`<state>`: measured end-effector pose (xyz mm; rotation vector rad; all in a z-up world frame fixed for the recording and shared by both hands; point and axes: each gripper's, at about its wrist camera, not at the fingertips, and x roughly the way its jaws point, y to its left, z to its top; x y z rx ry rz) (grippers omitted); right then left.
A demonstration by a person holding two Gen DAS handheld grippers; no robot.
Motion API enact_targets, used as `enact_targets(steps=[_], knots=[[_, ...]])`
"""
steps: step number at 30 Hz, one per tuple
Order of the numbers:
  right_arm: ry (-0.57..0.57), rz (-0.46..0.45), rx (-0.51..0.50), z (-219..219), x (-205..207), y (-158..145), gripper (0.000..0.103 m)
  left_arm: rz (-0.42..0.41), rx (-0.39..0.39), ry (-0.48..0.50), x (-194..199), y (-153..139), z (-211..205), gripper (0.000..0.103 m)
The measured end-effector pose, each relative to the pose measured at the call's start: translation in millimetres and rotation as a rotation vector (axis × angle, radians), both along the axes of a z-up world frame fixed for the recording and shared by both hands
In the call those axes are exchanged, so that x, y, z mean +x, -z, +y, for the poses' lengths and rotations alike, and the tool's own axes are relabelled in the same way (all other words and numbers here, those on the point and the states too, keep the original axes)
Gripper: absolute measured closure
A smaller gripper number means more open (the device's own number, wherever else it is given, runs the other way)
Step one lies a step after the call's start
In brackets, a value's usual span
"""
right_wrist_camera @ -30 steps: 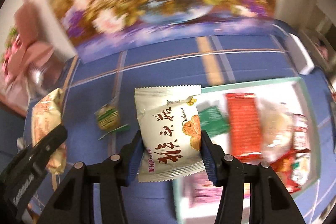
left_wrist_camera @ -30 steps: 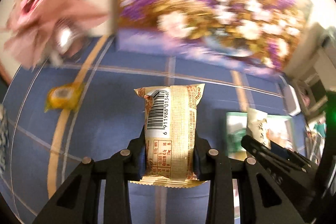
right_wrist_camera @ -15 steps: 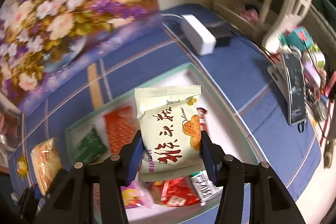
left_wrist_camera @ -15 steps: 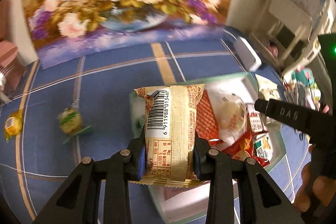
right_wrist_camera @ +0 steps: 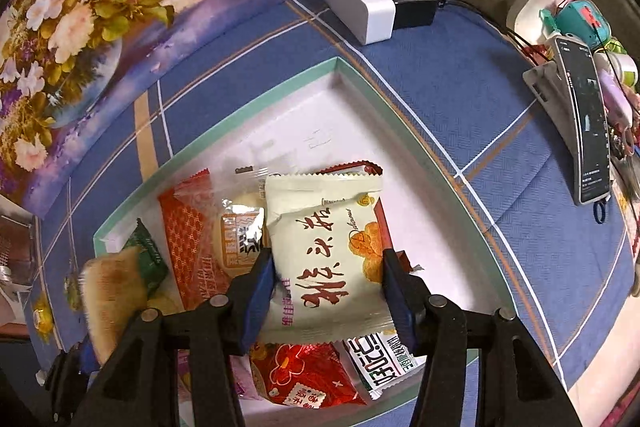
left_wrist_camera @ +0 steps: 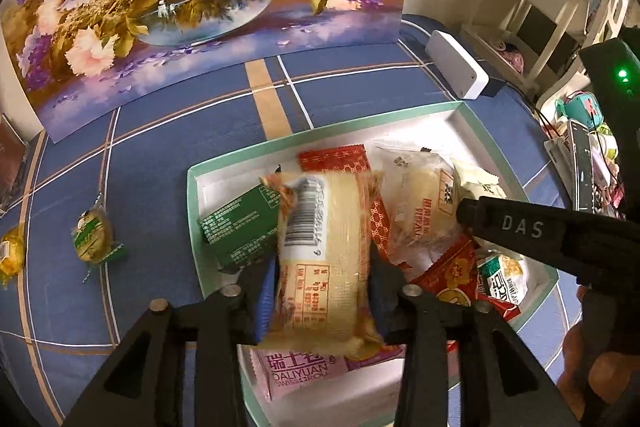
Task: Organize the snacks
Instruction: 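Carry the bread pack with the left tool while the right tool carries the pastry pack to the tray, then open the left tool over the tray while the right tool releases the pastry pack there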
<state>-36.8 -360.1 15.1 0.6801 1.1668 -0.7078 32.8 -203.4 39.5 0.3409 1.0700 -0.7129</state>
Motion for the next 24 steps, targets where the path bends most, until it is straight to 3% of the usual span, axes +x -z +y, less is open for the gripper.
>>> enact_targets(steps=[1,2,8,12,16,20,24], knots=[[0.001,0.003,0.004,0.0,-0.1,0.2,0.047,-0.002,-0.001,-0.004,0.2,-1.2,-0.1,0.044],[0.001,0.006,0.007,0.1,0.0,0.1,0.047,-0.006,-0.004,-0.009,0.4,-2.8,0.2,0.042],[-0.009,0.007,-0.001,0.0,0.9,-5.4,0.039,0.012,-0.012,-0.054,6.6,-15.9,16.6,0.040],[-0.015,0.008,-0.016,1.9,1.2,-10.5,0.023,0.017,-0.010,-0.118,17.0,-20.2,34.7,0.028],[-0.015,-0.006,-0.021,3.5,1.8,-15.8,0.013,0.026,0.001,-0.225,31.2,-17.4,56.1,0.011],[-0.018,-0.013,-0.036,5.7,2.7,-20.5,0.001,0.008,0.041,-0.347,46.2,-8.1,81.5,0.010],[-0.015,-0.029,-0.040,7.9,4.0,-26.4,0.000,-0.023,0.049,-0.432,59.0,-7.1,106.2,0.001]])
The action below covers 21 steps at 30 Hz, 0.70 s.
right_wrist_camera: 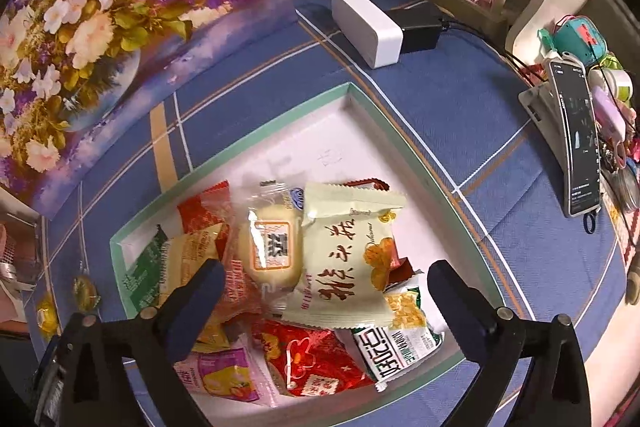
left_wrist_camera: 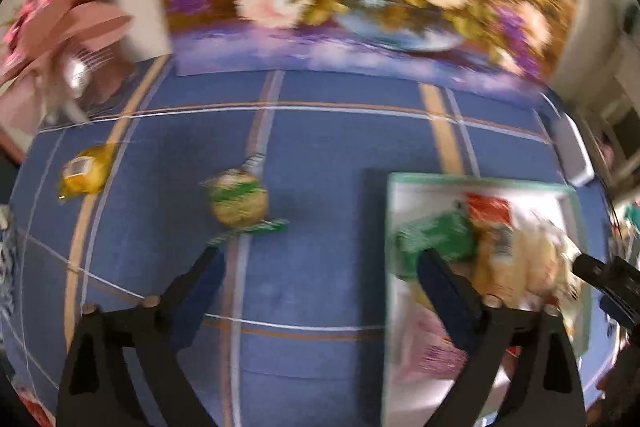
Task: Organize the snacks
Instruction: 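Open the left tool over the tray while the right tool releases the pastry pack there, then move both tools back toward the yellow cake pack and green cookie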
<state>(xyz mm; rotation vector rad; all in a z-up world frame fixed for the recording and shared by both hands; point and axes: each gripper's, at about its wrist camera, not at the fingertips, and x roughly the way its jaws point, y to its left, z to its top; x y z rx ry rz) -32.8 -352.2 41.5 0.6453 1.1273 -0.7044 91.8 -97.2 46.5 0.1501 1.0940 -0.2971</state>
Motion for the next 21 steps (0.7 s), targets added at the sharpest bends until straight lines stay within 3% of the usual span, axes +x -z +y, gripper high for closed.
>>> enact_targets(steps=[10,21], knots=[[-0.080,-0.040,-0.051,33.2,22.2,-24.7,0.000,-0.037,-0.063,-0.154,27.7,-8.6,66.7,0.001],[-0.276,-0.081,-0.081,114.2,65.3,-41.2,0.000,-0.039,-0.169,-0.344,50.6,-12.6,153.3,0.001]])
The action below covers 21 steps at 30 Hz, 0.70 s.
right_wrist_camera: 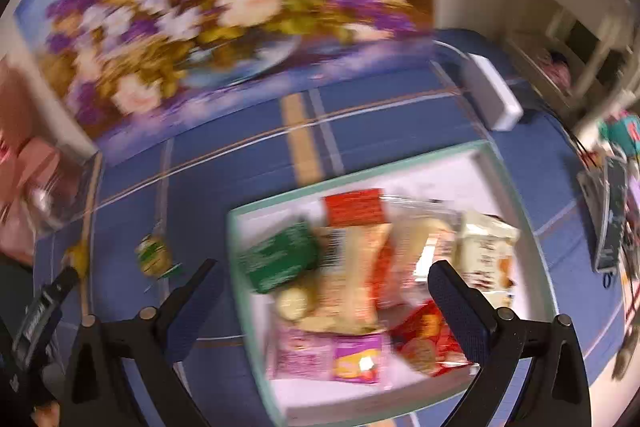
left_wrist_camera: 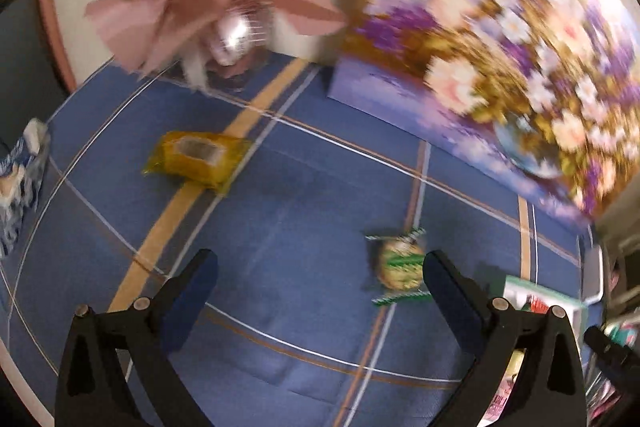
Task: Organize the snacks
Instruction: 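Move both tools back toward the yellow cake pack and green cookie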
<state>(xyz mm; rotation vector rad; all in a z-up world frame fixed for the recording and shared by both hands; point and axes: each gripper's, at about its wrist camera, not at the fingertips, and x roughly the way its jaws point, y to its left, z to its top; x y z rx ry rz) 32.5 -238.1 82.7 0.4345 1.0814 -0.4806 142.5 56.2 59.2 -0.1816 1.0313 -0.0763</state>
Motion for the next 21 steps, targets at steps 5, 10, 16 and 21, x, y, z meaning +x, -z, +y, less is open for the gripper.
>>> enact_targets(steps=[5,10,16,21], knots=[[-0.129,-0.025,0.026,48.3,24.5,-1.7,0.000,0.028,-0.087,-0.064,4.9,-1.5,40.0,0.001],[-0.219,-0.007,0.021,90.7,44.4,4.0,0.000,-0.006,-0.043,-0.099,4.1,-7.1,64.6,0.001],[-0.265,0.005,0.022,114.3,54.4,11.1,0.000,-0.037,0.048,-0.137,1.4,-6.7,86.6,0.001],[-0.287,0.014,0.027,122.6,60.0,19.0,0.000,-0.046,0.064,-0.167,1.9,-8.5,104.5,0.001]])
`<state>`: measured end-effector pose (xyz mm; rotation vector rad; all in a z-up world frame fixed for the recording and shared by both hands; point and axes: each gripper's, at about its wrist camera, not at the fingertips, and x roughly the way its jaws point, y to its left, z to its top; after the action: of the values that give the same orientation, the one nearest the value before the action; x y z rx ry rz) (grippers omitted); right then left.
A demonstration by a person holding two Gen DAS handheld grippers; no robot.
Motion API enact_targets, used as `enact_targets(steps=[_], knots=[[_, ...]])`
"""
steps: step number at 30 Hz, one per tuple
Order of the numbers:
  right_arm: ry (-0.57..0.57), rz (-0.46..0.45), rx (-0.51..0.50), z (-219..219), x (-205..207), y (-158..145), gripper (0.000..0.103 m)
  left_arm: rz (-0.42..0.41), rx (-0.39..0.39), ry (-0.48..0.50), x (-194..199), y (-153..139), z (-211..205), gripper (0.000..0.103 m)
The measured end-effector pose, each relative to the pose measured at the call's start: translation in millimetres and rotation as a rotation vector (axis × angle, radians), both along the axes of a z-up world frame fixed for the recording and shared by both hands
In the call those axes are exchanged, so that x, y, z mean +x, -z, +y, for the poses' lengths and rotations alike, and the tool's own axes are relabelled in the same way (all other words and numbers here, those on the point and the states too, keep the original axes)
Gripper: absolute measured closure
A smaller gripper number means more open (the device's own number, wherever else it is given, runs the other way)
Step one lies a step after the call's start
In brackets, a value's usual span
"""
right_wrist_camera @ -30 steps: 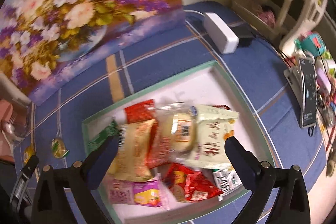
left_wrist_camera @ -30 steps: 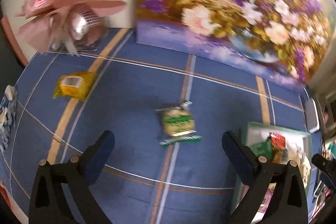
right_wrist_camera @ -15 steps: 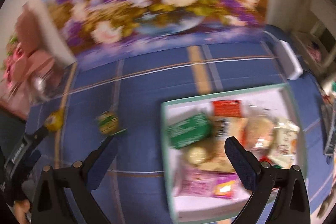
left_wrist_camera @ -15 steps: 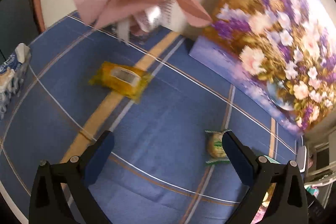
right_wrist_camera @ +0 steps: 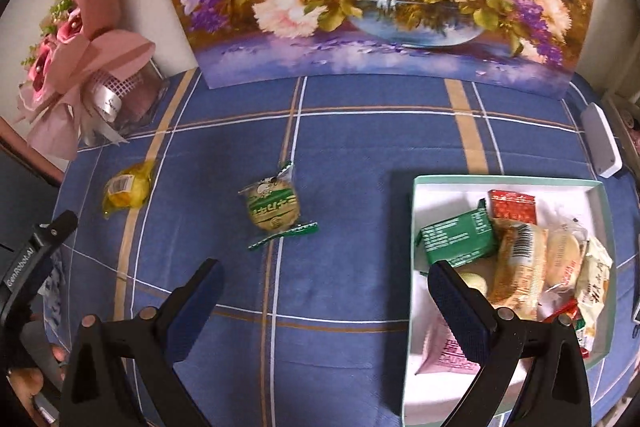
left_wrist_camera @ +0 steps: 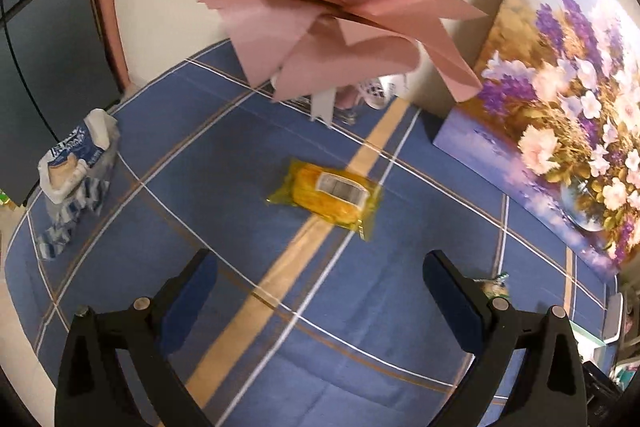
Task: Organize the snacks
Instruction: 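Move both tools back toward the yellow cake pack and green cookie, then grasp the yellow cake pack with the left tool while the right tool grasps the green cookie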
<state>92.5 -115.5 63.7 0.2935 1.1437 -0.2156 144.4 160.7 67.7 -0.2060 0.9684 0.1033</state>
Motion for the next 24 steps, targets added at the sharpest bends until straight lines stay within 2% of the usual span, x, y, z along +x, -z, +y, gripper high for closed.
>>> enact_targets(steps=[3,6,12,20,24], knots=[[-0.003,0.008,0.002,2.3,3.2,5.8,0.000,0.030,0.016,-0.005,3.7,3.0,3.7,0.001],[-0.007,0.015,0.014,3.0,8.6,13.9,0.000,0.042,0.050,0.046,9.6,8.1,0.0,0.001],[-0.017,0.035,0.073,2.4,28.1,37.9,0.000,0.091,-0.021,0.139,38.0,28.8,0.5,0.001],[-0.055,0.074,0.093,6.9,62.9,62.2,0.000,0.171,-0.052,0.277,94.5,44.5,7.0,0.001],[-0.079,0.096,0.086,9.6,77.7,71.4,0.000,0.208,-0.013,0.323,114.2,53.2,1.3,0.001]])
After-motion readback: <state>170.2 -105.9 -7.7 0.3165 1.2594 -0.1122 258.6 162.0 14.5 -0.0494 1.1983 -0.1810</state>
